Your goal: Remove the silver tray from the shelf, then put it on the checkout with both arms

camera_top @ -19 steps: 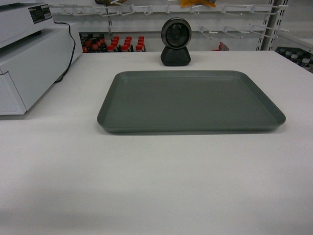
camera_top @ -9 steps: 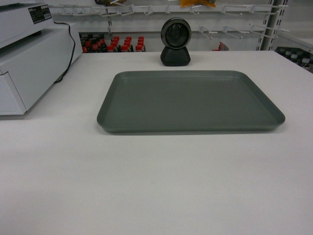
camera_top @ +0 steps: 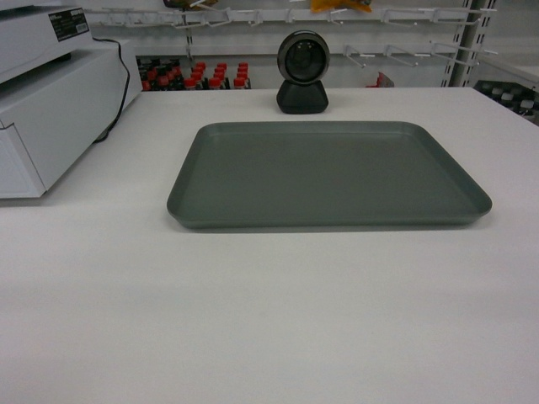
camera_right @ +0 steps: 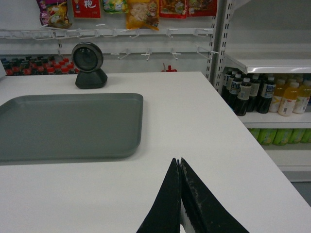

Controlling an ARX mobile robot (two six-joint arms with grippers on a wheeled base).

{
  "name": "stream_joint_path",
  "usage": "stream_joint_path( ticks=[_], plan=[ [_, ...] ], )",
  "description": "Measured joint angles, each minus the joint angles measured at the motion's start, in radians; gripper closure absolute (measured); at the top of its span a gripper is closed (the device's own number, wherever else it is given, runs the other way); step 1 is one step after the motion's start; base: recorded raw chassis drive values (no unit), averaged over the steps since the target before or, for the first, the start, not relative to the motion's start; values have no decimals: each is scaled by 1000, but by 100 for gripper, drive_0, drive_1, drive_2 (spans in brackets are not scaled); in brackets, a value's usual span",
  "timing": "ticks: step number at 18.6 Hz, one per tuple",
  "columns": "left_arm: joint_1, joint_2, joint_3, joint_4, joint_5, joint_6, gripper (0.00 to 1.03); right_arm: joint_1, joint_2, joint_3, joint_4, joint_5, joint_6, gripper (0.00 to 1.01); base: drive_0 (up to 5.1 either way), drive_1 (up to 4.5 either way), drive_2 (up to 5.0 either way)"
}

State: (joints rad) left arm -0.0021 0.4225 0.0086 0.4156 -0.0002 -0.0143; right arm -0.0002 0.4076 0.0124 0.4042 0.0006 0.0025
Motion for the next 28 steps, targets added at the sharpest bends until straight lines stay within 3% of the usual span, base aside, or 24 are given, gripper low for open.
stream_joint_path(
  ticks=[13, 14, 15, 20, 21, 22, 28],
  plan=[
    [0, -253, 0, -244, 0, 0, 101, 0, -255, 0, -262, 0, 0, 99, 0, 0, 0],
    [0, -310, 3, -333, 0, 0, 101, 0, -333, 0, -383, -3, 0, 99, 0, 0, 0],
    [0, -395, 0, -430, -1, 0, 101, 0, -404, 0, -402, 0, 0, 99, 0, 0, 0],
    [0, -412, 0, -418, 0, 0, 101, 0, -403, 0, -409, 0, 0, 99, 0, 0, 0],
    [0, -412, 0, -419, 0, 0, 101, 0, -404, 0, -408, 0, -1, 95, 0, 0, 0],
    [0, -412, 0, -419, 0, 0, 94, 0, -404, 0, -408, 0, -1, 84, 0, 0, 0],
    [0, -412, 0, -419, 0, 0, 28, 0, -404, 0, -408, 0, -1, 18, 0, 0, 0]
  ],
)
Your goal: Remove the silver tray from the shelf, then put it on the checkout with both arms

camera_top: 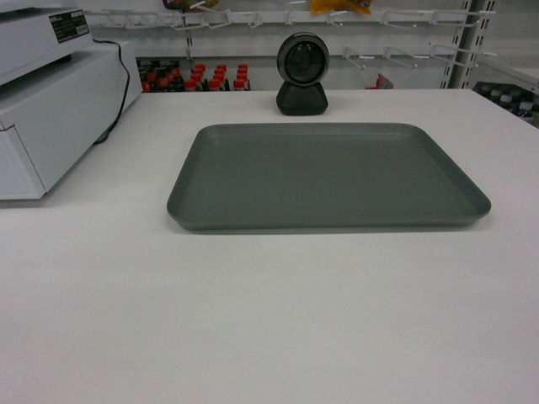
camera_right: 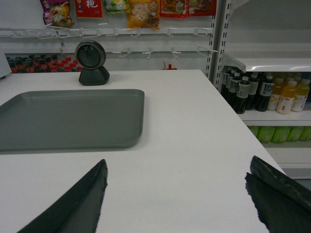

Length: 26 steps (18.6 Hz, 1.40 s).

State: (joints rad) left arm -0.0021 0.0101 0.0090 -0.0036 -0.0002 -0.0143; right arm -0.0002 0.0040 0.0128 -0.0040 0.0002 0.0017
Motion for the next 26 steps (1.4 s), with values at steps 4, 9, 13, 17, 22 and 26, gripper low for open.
stream_joint_path(
  ticks=[4, 9, 13, 17, 22, 26],
  plan=[
    [0, 0, 0, 0, 0, 1, 4, 0, 0, 0, 0, 0, 0, 4, 0, 0, 0],
    [0, 0, 0, 0, 0, 1, 5, 0, 0, 0, 0, 0, 0, 3, 0, 0, 0],
    [0, 0, 0, 0, 0, 1, 5, 0, 0, 0, 0, 0, 0, 3, 1, -60, 63],
    [0, 0, 0, 0, 0, 1, 5, 0, 0, 0, 0, 0, 0, 3, 3, -407, 413],
    [0, 0, 0, -2, 0, 1, 5, 0, 0, 0, -3, 0, 0, 3, -3, -416, 411],
    [0, 0, 0, 0, 0, 1, 5, 0, 0, 0, 0, 0, 0, 3, -3, -418, 412]
  ],
)
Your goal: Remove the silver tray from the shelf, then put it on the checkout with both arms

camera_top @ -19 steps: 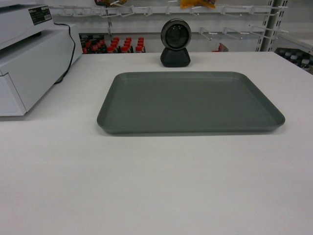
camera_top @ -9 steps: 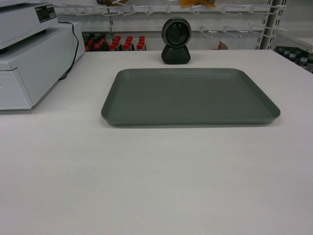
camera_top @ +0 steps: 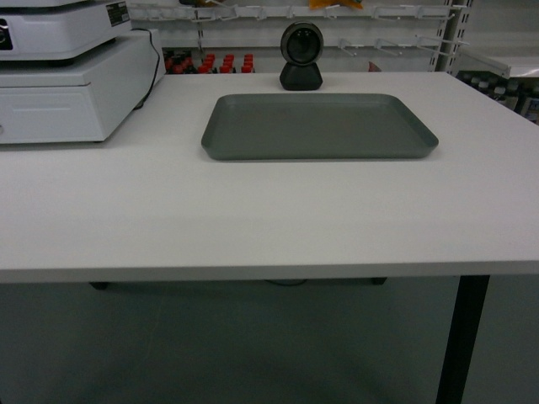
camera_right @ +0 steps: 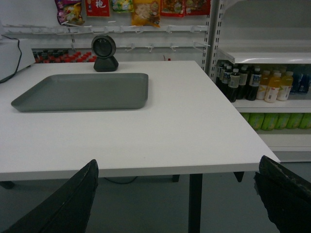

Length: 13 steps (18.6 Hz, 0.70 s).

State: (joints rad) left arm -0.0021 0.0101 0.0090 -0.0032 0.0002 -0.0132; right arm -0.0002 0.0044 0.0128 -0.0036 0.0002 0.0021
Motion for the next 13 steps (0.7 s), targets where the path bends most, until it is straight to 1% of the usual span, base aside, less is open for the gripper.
stream_joint_path(
  ticks=[4, 13],
  plan=[
    [0, 0, 0, 1, 0, 0, 5, 0, 0, 0, 1, 0, 0, 3, -8, -423, 407],
    [0, 0, 0, 0, 0, 0, 5, 0, 0, 0, 1, 0, 0, 3, 0, 0, 0]
  ],
)
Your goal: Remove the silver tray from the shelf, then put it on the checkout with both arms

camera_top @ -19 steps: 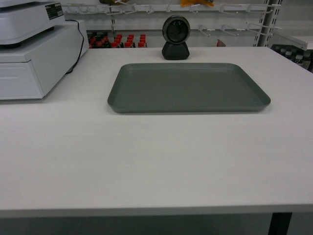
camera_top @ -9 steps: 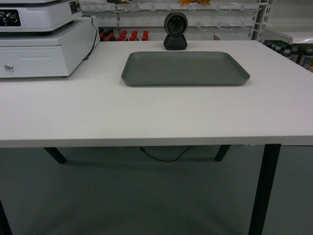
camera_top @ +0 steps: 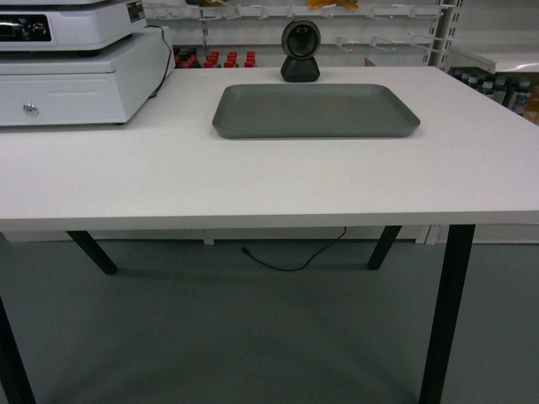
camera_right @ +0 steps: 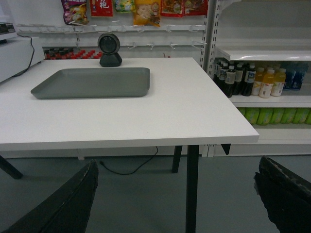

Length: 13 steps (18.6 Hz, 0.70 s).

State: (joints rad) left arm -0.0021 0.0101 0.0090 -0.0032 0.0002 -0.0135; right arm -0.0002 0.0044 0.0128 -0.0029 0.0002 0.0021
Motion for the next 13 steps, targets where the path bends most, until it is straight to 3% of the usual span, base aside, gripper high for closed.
stream_joint_path(
  ticks=[13],
  plan=[
    [0, 0, 0, 0, 0, 4, 5, 0, 0, 0, 0, 0, 0, 3, 0, 0, 0]
  ],
)
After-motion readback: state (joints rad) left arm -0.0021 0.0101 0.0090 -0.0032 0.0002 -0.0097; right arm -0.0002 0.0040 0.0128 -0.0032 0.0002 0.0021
